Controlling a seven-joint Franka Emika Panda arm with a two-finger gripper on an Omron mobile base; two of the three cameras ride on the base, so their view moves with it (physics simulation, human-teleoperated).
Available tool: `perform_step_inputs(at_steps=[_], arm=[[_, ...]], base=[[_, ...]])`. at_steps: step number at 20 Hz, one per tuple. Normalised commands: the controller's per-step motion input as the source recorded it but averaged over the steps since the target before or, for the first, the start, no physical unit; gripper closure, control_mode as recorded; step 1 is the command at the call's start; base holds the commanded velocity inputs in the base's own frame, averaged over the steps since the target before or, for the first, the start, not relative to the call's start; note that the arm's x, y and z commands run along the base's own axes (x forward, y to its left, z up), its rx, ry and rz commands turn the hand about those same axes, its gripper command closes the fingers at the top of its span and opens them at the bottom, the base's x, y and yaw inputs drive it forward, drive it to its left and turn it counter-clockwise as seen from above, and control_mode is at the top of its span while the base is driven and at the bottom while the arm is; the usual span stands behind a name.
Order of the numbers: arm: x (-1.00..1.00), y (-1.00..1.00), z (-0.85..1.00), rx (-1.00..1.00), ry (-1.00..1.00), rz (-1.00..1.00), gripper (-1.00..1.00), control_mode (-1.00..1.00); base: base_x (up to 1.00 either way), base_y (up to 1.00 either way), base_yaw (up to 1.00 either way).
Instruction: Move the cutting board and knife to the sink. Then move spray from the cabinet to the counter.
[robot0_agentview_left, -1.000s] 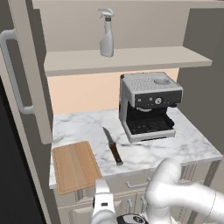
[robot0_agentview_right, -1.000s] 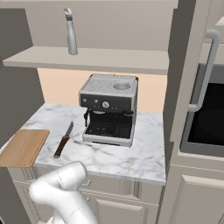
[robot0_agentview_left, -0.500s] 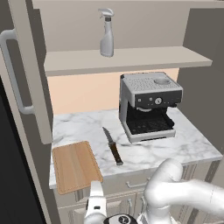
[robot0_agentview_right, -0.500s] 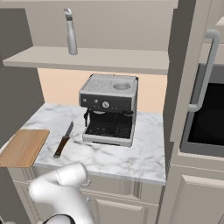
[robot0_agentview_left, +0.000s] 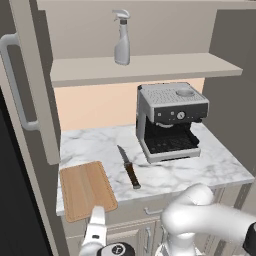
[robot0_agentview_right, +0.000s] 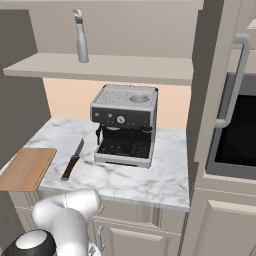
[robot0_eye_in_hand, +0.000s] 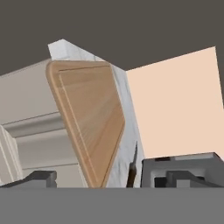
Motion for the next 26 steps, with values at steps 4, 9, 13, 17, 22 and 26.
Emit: perform_step_inputs(at_steps=[4, 9, 13, 17, 22, 26], arm=[[0.19, 0.22, -0.24, -0.01, -0.05, -0.04, -1.0, -1.0], [0.23, 0.18, -0.22, 0.0, -0.01, -0.02, -1.0, -1.0], [0.23, 0.15, -0.22, -0.01, 0.0, -0.01, -1.0, -1.0], [0.27, 0.11, -0.28, -0.03, 0.0, 0.0, -1.0, -1.0], [0.2, 0.07, -0.23, -0.02, 0.0, 0.0, -1.0, -1.0], [0.11, 0.05, -0.26, -0.01, 0.0, 0.0, -1.0, -1.0]], base=[[0.0, 0.0, 0.0], [0.0, 0.0, 0.0], [0.0, 0.0, 0.0], [0.0, 0.0, 0.0], [0.0, 0.0, 0.0], [0.0, 0.0, 0.0]])
